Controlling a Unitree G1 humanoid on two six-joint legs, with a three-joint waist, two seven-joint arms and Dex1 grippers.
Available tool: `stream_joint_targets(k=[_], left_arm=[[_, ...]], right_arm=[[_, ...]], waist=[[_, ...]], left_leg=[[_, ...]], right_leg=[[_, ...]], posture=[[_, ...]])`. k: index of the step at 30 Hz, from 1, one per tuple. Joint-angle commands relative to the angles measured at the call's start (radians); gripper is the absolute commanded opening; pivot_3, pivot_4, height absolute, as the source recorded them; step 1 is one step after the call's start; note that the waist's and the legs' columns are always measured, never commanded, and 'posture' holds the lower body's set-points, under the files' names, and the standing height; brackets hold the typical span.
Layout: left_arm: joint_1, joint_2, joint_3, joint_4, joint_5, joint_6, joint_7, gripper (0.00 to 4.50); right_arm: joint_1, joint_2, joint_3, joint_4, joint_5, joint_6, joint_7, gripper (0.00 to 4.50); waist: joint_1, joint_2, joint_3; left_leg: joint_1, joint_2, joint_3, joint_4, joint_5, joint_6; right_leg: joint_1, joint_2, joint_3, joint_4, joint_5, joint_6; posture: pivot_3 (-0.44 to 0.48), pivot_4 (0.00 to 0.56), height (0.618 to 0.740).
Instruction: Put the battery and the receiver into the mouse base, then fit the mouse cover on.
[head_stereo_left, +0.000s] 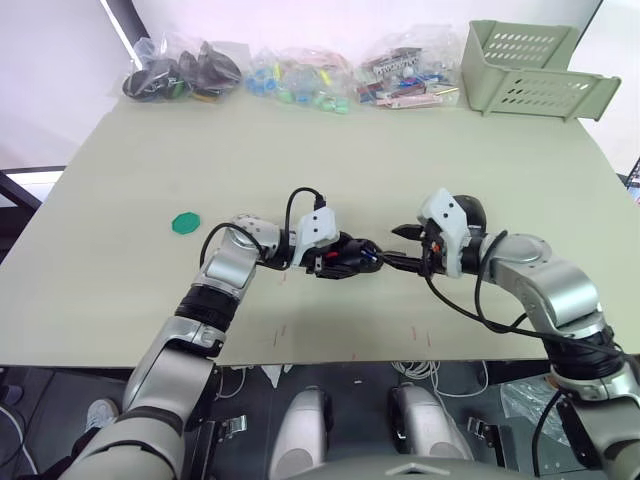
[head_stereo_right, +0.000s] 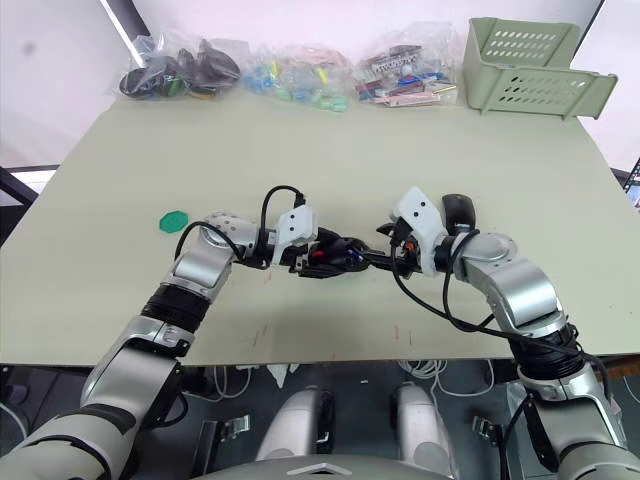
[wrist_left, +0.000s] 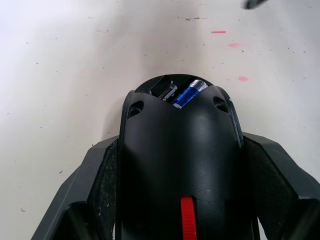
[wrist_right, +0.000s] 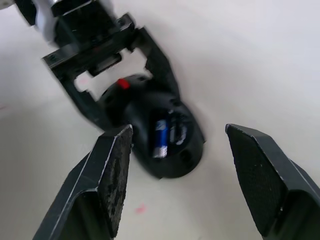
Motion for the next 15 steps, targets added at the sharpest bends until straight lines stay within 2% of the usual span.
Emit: stream_joint_targets(k=[1,4,5,15], left_arm=[[-0.01,0.025,-0.009,0.028,0.036,-0.006,0.002,2.93],[-0.012,0.025,-0.01,0.033,0.038,-0.008,0.0,2.93],[-0.013,0.026,-0.011,0.035,0.039,-0.008,-0.001,2.93],[-0.018,0.028,-0.012,0.038,0.041,-0.008,-0.003,2.93]], right_arm=[[0.03,0.069,-0.03,0.043,0.02,-0.096,-0.029,1.76],[0.05,0.106,0.01,0.101,-0.027,-0.191,-0.04,0.2],[0.05,0.117,0.017,0.111,-0.029,-0.208,-0.038,0.05],[0.039,0.153,0.021,0.178,-0.053,-0.269,-0.049,0.05]], waist=[[-0.001,0.0,0.0],[-0.002,0.0,0.0],[-0.002,0.0,0.0],[-0.004,0.0,0.0]], left_leg=[[0.0,0.0,0.0,0.0,0.0,0.0],[0.0,0.0,0.0,0.0,0.0,0.0],[0.0,0.0,0.0,0.0,0.0,0.0],[0.0,0.0,0.0,0.0,0.0,0.0]], right_leg=[[0.0,0.0,0.0,0.0,0.0,0.0],[0.0,0.0,0.0,0.0,0.0,0.0],[0.0,0.0,0.0,0.0,0.0,0.0],[0.0,0.0,0.0,0.0,0.0,0.0]], posture=[[0.0,0.15,0.74],[0.0,0.15,0.74],[0.0,0.15,0.74],[0.0,0.15,0.74]])
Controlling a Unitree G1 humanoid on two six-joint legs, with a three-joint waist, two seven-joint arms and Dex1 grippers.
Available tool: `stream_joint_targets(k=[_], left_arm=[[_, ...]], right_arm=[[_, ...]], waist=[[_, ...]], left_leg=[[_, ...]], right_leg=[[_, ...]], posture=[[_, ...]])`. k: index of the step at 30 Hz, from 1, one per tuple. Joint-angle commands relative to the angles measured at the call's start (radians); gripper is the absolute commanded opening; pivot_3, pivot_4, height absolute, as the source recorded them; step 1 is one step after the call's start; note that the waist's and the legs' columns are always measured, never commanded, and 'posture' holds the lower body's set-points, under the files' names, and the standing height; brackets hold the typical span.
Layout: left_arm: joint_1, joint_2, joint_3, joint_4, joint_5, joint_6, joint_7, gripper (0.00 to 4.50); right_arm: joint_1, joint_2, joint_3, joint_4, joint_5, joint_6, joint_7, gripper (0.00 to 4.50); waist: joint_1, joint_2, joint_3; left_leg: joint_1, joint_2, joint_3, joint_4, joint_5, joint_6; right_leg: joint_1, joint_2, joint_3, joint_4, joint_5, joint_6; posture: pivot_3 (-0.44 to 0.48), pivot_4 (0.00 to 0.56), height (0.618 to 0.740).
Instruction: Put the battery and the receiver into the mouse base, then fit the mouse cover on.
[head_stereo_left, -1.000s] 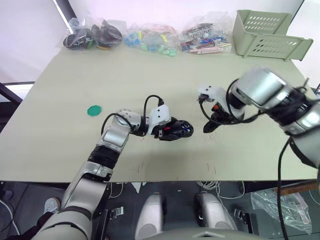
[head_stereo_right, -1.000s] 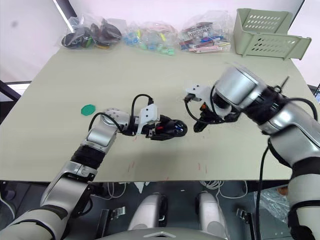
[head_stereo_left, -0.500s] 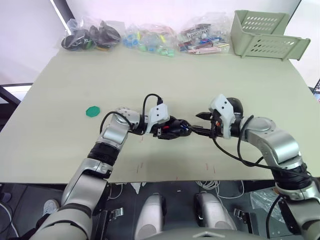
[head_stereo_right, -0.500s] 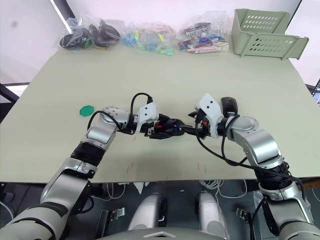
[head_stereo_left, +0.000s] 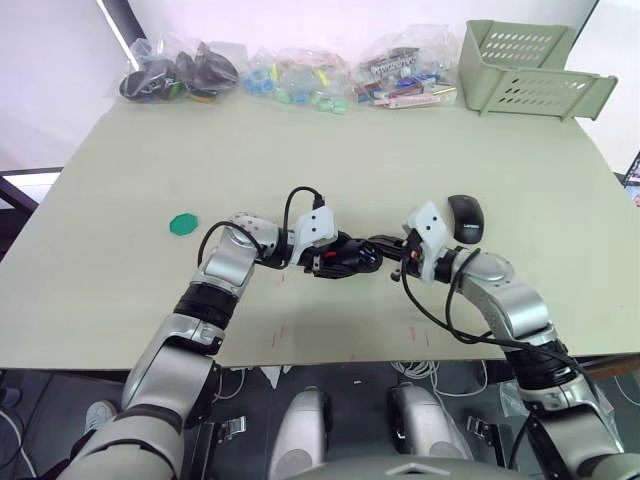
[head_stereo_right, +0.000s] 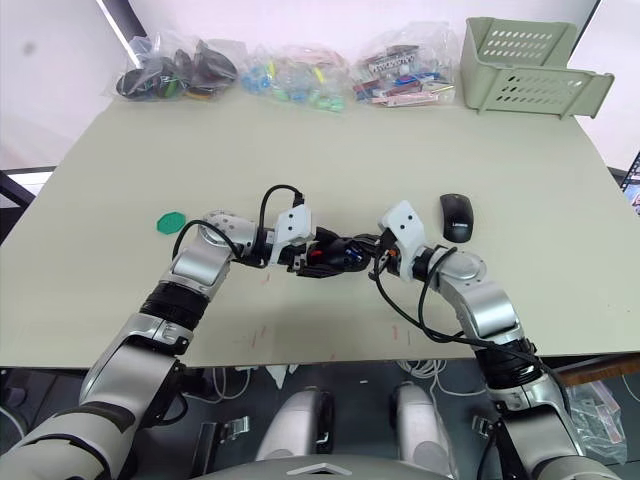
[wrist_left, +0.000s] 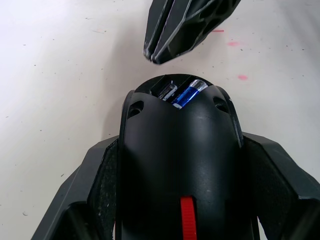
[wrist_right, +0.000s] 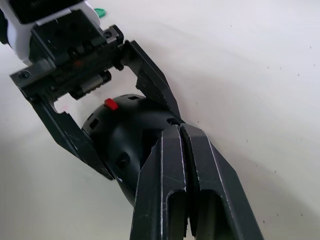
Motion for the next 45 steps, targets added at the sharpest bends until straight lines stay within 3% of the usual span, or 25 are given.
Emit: stream_joint_targets(k=[1,20,26,31,35,38,39,40,42,43,45], left_arm=[[-0.007,0.022,-0.011,0.018,0.041,0.008,0.013,2.93],[-0.006,0.024,-0.01,0.017,0.046,0.004,0.014,2.93],[-0.007,0.022,-0.011,0.024,0.047,0.002,0.015,2.93],[-0.007,0.017,-0.012,0.025,0.044,-0.002,0.022,2.93],[-0.002,0.016,-0.011,0.017,0.04,0.0,0.028,2.93],[-0.001,0.015,0.008,0.009,0.017,0.01,0.029,2.93],[-0.002,0.016,0.015,0.005,0.01,0.011,0.031,3.97],[-0.002,0.017,0.021,0.0,0.005,0.012,0.036,4.35],[0.001,0.019,0.027,-0.008,0.002,0.014,0.038,4.5],[0.006,0.023,0.028,-0.016,-0.001,0.016,0.031,4.5],[0.023,0.038,0.049,-0.057,-0.028,0.032,0.02,4.5]], right_arm=[[-0.023,0.01,-0.002,-0.007,-0.005,-0.032,-0.005,0.05],[-0.005,0.015,0.057,0.107,-0.095,-0.024,-0.015,0.05],[0.007,-0.003,0.084,0.132,-0.122,-0.017,-0.012,0.05],[0.054,-0.015,-0.046,-0.055,0.008,-0.12,0.04,0.05],[0.09,-0.142,-0.127,-0.195,0.191,0.052,0.178,0.05],[0.175,-0.321,-0.232,-0.317,0.249,0.087,0.265,0.86],[0.207,-0.376,-0.268,-0.351,0.277,0.103,0.291,1.34],[0.232,-0.414,-0.297,-0.375,0.3,0.116,0.303,1.86],[0.265,-0.463,-0.338,-0.404,0.336,0.133,0.318,2.83],[0.279,-0.483,-0.358,-0.412,0.345,0.137,0.325,3.02],[0.312,-0.524,-0.427,-0.431,0.379,0.151,0.333,4.1]], waist=[[0.0,0.0,0.0],[-0.001,0.0,0.0],[-0.003,0.0,0.0],[0.0,0.0,0.0],[-0.002,0.001,0.001],[0.008,0.001,0.001],[0.009,0.001,0.001],[0.008,0.001,0.001],[0.004,0.001,0.001],[-0.001,0.0,0.001],[0.0,0.0,0.001]], left_leg=[[0.0,0.0,0.0,0.0,0.0,0.0],[0.001,0.0,0.0,0.0,0.0,0.0],[0.01,0.0,0.0,-0.002,0.0,0.0],[0.015,0.0,0.0,-0.004,0.0,0.0],[0.014,0.0,0.001,-0.004,0.0,0.0],[0.014,0.0,0.0,-0.004,0.0,0.0],[0.014,0.0,0.0,-0.005,0.0,0.0],[0.013,0.0,-0.001,-0.006,0.0,0.0],[0.013,0.0,0.0,-0.009,0.0,0.0],[0.013,0.0,0.0,-0.009,0.0,0.0],[0.014,0.0,0.0,-0.01,0.0,0.0]], right_leg=[[0.0,0.0,0.0,0.0,0.0,0.0],[0.001,0.0,0.0,0.0,0.0,0.0],[0.01,0.0,0.0,-0.001,-0.001,-0.001],[0.015,0.0,0.0,-0.004,-0.001,-0.001],[0.015,-0.001,0.001,-0.007,-0.001,-0.001],[0.016,-0.001,0.0,-0.008,-0.001,-0.001],[0.016,-0.001,-0.001,-0.009,-0.001,-0.001],[0.016,-0.001,-0.001,-0.011,-0.001,-0.001],[0.016,-0.001,-0.001,-0.014,-0.001,0.0],[0.016,-0.001,-0.001,-0.014,-0.001,0.0],[0.016,-0.001,0.0,-0.014,-0.001,0.0]], posture=[[0.0,0.15,0.74],[0.0,0.15,0.74],[0.0,0.15,0.74],[0.0,0.15,0.74],[0.0,0.15,0.74],[0.0,0.15,0.74],[0.0,0.15,0.74],[0.0,0.15,0.74],[0.0,0.15,0.74],[0.0,0.15,0.74],[0.0,0.15,0.74]])
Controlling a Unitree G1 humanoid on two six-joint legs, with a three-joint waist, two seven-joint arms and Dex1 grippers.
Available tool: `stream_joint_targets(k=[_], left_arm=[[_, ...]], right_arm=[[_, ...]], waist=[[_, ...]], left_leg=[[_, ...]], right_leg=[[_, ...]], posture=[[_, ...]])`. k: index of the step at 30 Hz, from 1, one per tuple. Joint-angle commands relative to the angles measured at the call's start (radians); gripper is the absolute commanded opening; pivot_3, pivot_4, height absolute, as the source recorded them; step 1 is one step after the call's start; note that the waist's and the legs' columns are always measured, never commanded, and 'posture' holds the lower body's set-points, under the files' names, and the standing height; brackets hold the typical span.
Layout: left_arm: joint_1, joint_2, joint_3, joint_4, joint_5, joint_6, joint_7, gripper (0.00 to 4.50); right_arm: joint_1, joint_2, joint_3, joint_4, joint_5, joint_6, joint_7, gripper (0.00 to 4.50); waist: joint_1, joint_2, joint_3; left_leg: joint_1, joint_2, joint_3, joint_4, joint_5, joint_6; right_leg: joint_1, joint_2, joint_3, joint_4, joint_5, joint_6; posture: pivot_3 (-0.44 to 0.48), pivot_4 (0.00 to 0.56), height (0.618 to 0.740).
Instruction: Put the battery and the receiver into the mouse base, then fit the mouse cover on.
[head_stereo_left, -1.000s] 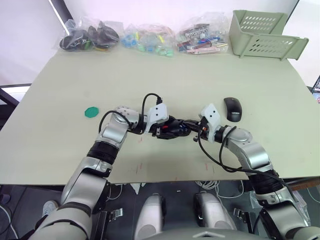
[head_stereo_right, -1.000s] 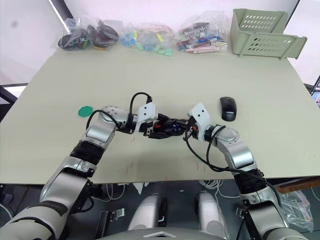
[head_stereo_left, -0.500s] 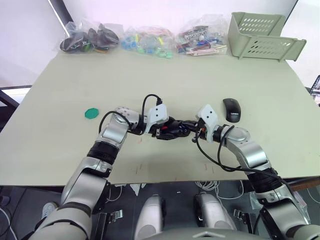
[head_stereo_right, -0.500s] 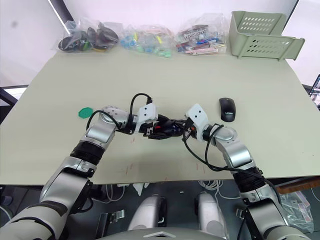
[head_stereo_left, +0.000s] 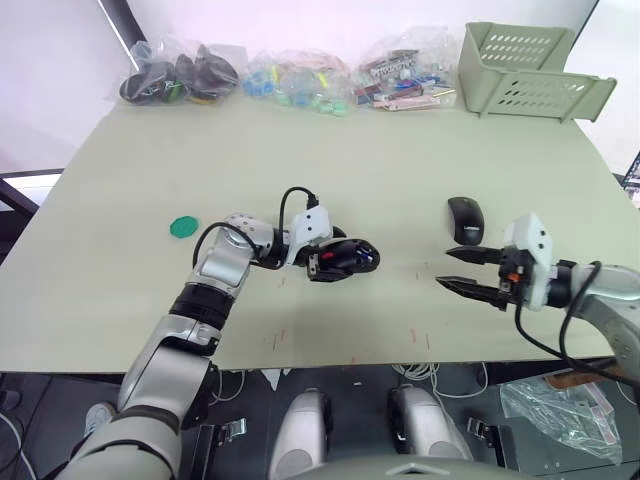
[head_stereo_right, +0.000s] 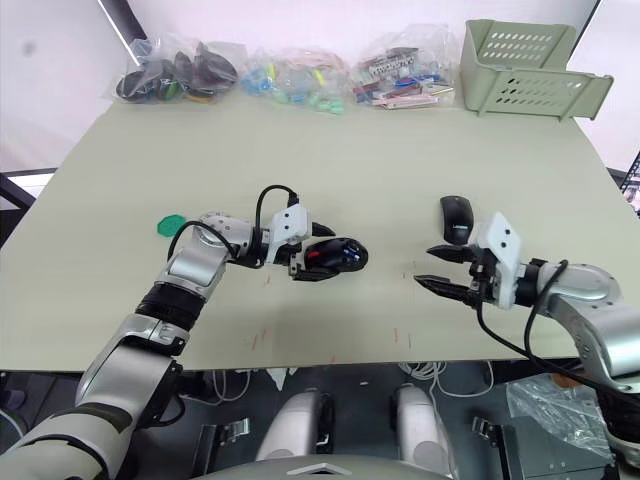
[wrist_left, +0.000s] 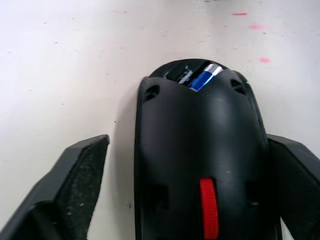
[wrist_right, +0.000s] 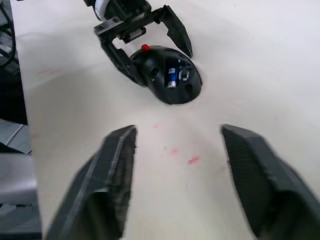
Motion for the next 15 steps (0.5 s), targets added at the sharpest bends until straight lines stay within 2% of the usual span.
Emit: stream_joint_targets(k=[1,2,8,12,15], left_arm=[[0.025,0.035,0.06,-0.089,-0.055,0.024,-0.018,4.5],[0.041,0.051,0.077,-0.119,-0.072,0.035,-0.024,4.5],[0.173,0.164,0.21,-0.345,-0.226,0.21,-0.049,4.5],[0.322,0.231,0.348,-0.527,-0.339,0.342,0.0,4.5],[0.43,0.242,0.435,-0.625,-0.373,0.378,0.073,4.5]], right_arm=[[0.035,-0.05,-0.123,-0.06,0.067,0.02,0.016,4.21],[0.051,-0.059,-0.15,-0.068,0.081,0.023,0.019,4.42],[0.149,-0.065,-0.224,-0.085,0.089,0.009,-0.02,4.42],[0.147,-0.013,-0.238,-0.079,0.081,0.036,-0.147,4.42],[0.122,0.017,-0.227,-0.076,0.062,0.072,-0.249,4.42]], waist=[[0.0,0.0,0.0],[0.002,0.0,0.0],[0.002,-0.002,0.001],[-0.001,-0.002,0.001],[0.0,-0.002,0.002]], left_leg=[[0.0,0.0,0.0,0.0,0.0,0.0],[0.0,0.0,0.0,0.0,0.0,0.0],[0.0,0.0,0.0,-0.003,0.0,0.0],[0.0,0.001,0.001,-0.003,0.0,0.0],[0.001,0.001,0.001,-0.002,0.0,0.0]], right_leg=[[0.0,0.0,0.0,0.0,0.0,0.0],[0.0,0.0,0.0,0.0,0.0,0.0],[0.0,-0.001,0.0,-0.002,0.0,0.0],[0.0,-0.002,0.0,-0.002,0.0,0.0],[0.0,-0.002,0.0,-0.001,0.0,0.0]], posture=[[0.0,0.15,0.74],[0.0,0.15,0.74],[0.0,0.15,0.74],[0.0,0.15,0.74],[0.0,0.15,0.74]])
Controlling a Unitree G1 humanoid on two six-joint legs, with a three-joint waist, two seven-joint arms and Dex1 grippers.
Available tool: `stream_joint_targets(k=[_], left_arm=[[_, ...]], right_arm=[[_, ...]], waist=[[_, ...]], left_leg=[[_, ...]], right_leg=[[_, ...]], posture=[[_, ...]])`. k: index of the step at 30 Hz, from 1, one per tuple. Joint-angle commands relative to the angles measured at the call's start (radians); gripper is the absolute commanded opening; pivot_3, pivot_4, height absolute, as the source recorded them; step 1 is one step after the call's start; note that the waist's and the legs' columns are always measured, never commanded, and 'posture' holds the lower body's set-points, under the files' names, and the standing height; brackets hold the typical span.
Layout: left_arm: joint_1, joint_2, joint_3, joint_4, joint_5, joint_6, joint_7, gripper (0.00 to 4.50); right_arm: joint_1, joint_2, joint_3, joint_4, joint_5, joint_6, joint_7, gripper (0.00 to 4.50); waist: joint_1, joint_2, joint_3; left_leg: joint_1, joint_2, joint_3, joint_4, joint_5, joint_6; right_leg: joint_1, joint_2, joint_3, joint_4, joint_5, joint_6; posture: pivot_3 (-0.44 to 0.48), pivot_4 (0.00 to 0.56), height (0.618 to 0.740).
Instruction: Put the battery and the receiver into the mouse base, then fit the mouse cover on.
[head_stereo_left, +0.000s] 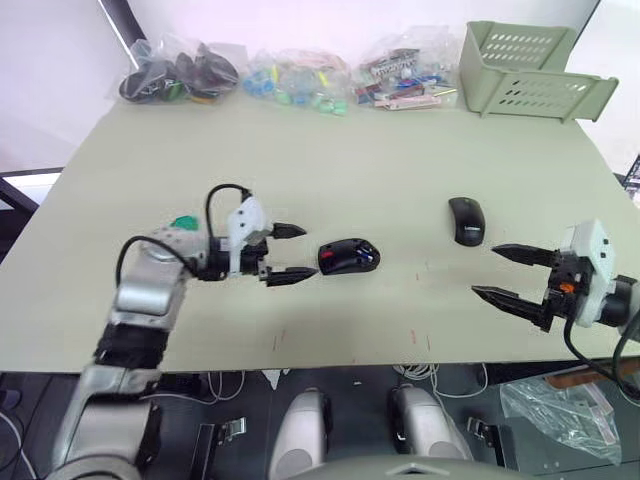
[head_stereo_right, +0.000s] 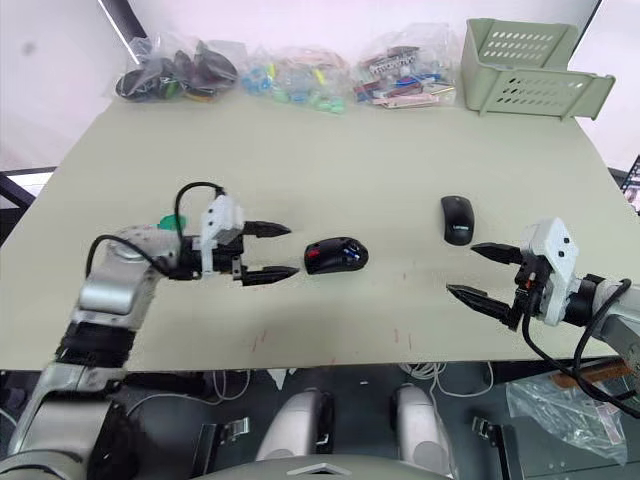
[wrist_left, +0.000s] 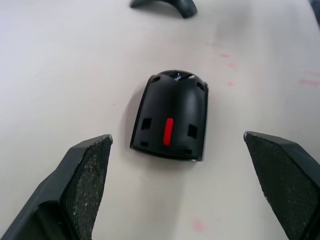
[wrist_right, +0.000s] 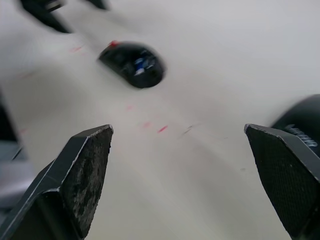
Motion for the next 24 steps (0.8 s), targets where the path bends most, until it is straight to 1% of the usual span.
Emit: stream_joint_targets(k=[1,2,3,4,5,7,9,11,12,14,16,20,24], left_arm=[[0.104,0.021,0.123,-0.155,-0.066,0.056,0.092,4.5],[0.156,-0.012,0.179,-0.178,-0.104,0.015,0.102,4.5],[0.21,-0.031,0.237,-0.202,-0.159,0.036,0.111,4.5],[0.257,-0.043,0.28,-0.218,-0.188,0.025,0.112,4.5],[0.296,-0.055,0.312,-0.233,-0.222,-0.007,0.085,4.5],[0.344,-0.046,0.352,-0.244,-0.281,0.001,0.045,4.5],[0.382,-0.036,0.391,-0.232,-0.336,0.021,0.017,4.5],[0.417,-0.027,0.408,-0.223,-0.345,0.004,-0.004,4.5],[0.425,-0.03,0.418,-0.219,-0.348,-0.008,-0.003,4.5],[0.439,-0.028,0.431,-0.22,-0.366,-0.009,-0.003,4.5],[0.444,-0.026,0.436,-0.22,-0.371,-0.018,-0.003,4.5],[0.442,-0.028,0.431,-0.208,-0.37,-0.03,0.011,4.5],[0.437,-0.034,0.408,-0.217,-0.37,-0.034,0.021,4.5]], right_arm=[[-0.036,0.022,-0.014,-0.014,-0.017,0.039,-0.13,4.42],[-0.055,0.033,0.005,-0.018,-0.032,0.061,-0.178,4.42],[-0.08,0.054,0.024,-0.017,-0.052,0.098,-0.248,4.42],[-0.1,0.071,0.044,-0.021,-0.072,0.118,-0.301,4.42],[-0.113,0.079,0.066,-0.027,-0.099,0.129,-0.34,4.42],[-0.142,0.1,0.097,-0.034,-0.124,0.192,-0.414,4.42],[-0.191,0.106,0.145,-0.051,-0.166,0.314,-0.514,4.42],[-0.248,0.117,0.175,-0.044,-0.172,0.412,-0.561,4.42],[-0.293,0.146,0.163,-0.017,-0.15,0.478,-0.58,4.42],[-0.36,0.216,0.135,0.015,-0.134,0.543,-0.624,4.42],[-0.412,0.282,0.112,0.034,-0.152,0.609,-0.688,4.42],[-0.472,0.391,0.103,0.05,-0.2,0.657,-0.785,4.42],[-0.505,0.479,0.144,0.088,-0.282,0.652,-0.888,4.42]], waist=[[0.0,0.0,0.0],[0.002,0.0,0.0],[-0.003,0.0,0.0],[-0.002,0.0,0.0],[-0.002,0.0,0.0],[-0.002,-0.001,0.0],[0.002,0.0,0.0],[0.005,0.0,0.0],[0.003,0.0,0.0],[0.002,-0.001,0.0],[0.0,-0.002,0.0],[0.001,-0.001,0.0],[-0.002,-0.001,0.0]], left_leg=[[0.001,0.001,0.0,0.0,0.0,0.0],[0.001,0.001,0.0,0.0,0.0,0.0],[0.0,0.0,0.0,0.0,0.0,0.0],[0.002,0.002,0.0,0.0,0.0,0.0],[0.001,0.002,0.0,0.0,0.0,0.0],[0.0,0.001,0.001,0.0,0.0,0.0],[0.0,0.001,0.002,-0.001,0.0,0.0],[-0.001,0.001,0.002,0.0,0.0,0.0],[0.0,0.001,0.002,0.0,0.0,0.0],[0.0,0.001,0.002,0.0,0.0,0.0],[0.0,0.001,0.002,0.0,0.0,0.0],[-0.001,0.001,0.003,-0.001,0.0,0.0],[-0.002,0.0,0.003,-0.003,0.0,0.0]], right_leg=[[0.0,0.0,0.0,0.0,0.0,0.0],[0.0,-0.001,0.0,0.0,0.0,0.0],[0.0,-0.001,0.0,0.0,0.0,0.0],[0.0,-0.001,0.001,-0.001,-0.001,-0.001],[0.0,-0.002,0.001,0.0,-0.001,-0.001],[-0.001,-0.001,0.001,0.0,-0.001,-0.001],[-0.002,-0.001,0.001,0.0,-0.001,-0.003],[-0.002,-0.002,0.001,0.0,-0.002,-0.004],[-0.002,-0.002,0.001,0.0,-0.002,-0.005],[-0.002,-0.002,0.002,-0.001,-0.002,-0.005],[-0.002,-0.002,0.002,-0.001,-0.002,-0.005],[-0.003,-0.001,0.002,-0.001,-0.002,-0.005],[-0.004,-0.001,0.002,-0.002,-0.001,-0.002]], posture=[[0.0,0.15,0.74],[0.0,0.15,0.74],[0.0,0.15,0.74],[0.0,0.15,0.74],[0.0,0.15,0.74],[0.0,0.15,0.74],[0.0,0.15,0.74],[0.0,0.15,0.74],[0.0,0.15,0.74],[0.0,0.15,0.74],[0.0,0.15,0.74],[0.0,0.15,0.74],[0.0,0.15,0.74]])
